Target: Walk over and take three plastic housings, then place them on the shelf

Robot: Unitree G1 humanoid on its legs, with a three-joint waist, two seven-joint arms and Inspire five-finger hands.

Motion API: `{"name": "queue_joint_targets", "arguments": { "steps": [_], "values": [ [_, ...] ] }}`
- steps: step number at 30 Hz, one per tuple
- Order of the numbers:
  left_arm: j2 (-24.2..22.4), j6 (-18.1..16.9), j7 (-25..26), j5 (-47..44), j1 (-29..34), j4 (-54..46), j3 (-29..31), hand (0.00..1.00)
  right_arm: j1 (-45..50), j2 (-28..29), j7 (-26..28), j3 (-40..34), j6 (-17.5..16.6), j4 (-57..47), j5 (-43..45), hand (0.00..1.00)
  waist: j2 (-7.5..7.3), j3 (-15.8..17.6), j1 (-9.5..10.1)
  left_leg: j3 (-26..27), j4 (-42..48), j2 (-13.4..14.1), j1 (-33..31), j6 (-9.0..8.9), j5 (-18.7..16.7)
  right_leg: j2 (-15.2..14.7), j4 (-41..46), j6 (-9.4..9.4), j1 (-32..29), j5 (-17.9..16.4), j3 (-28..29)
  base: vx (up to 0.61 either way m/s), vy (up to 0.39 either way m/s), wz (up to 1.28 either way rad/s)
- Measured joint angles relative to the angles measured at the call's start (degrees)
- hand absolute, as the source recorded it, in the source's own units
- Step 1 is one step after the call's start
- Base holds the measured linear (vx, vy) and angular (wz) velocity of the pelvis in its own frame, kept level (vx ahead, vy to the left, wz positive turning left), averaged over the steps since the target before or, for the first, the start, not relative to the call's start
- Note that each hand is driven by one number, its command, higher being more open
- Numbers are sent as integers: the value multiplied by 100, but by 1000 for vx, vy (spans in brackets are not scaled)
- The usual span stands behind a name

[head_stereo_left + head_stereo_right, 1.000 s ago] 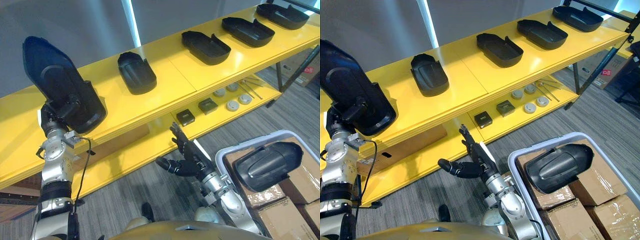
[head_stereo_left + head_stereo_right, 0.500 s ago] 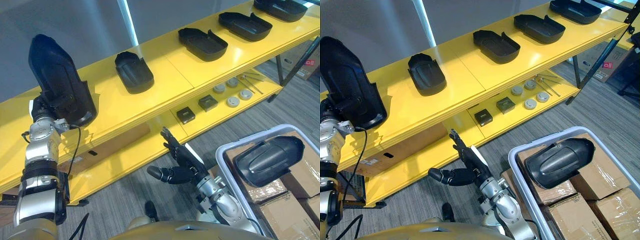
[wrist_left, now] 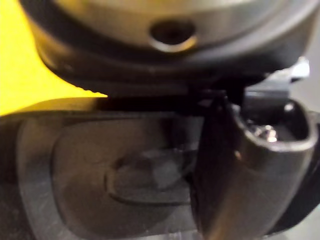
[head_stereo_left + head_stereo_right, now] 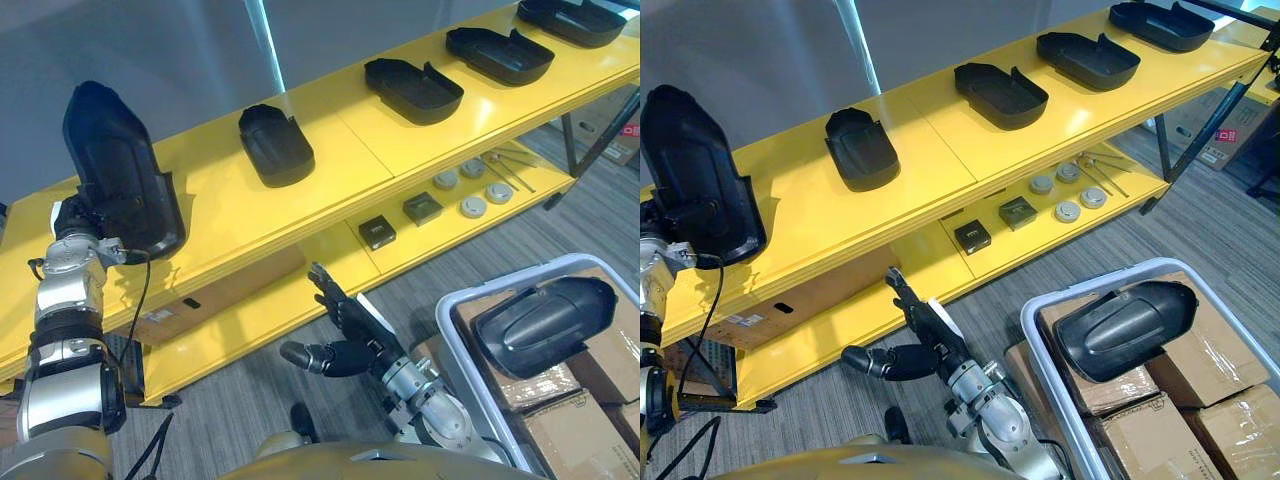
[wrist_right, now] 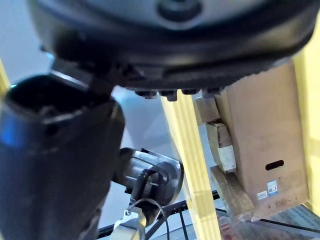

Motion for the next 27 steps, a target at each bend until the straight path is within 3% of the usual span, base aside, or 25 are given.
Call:
{"name": "queue_joint_targets", "arguments": {
  "steps": [9,10,17,27],
  "values": [
    [-4,79,441,-1158,-120,757,519,0,-111,0,-101,64,7,0,9,100,-70,41,-6,-15,-3,18,-3,-12,11,23,-8,-1,-1,0,-3,0,0,0],
    [-7,69,452,-1246,-117,800,571,100,-130,0,-100,67,7,0,9,100,-95,55,-5,-21,-4,18,-5,-12,16,23,-7,-1,-1,1,-8,0,0,0],
    [-62,-158,651,-1366,-28,1108,419,100,-354,8,-93,45,8,0,17,100,-261,120,-13,-42,-8,17,-11,-5,48,26,-10,1,-6,5,-18,-1,0,0],
    [-62,-383,726,-1315,77,1100,271,100,-362,7,-78,-24,7,1,19,100,-266,160,-50,-30,-7,20,8,-18,44,30,-10,-2,-16,2,3,0,0,0]
  ]
}}
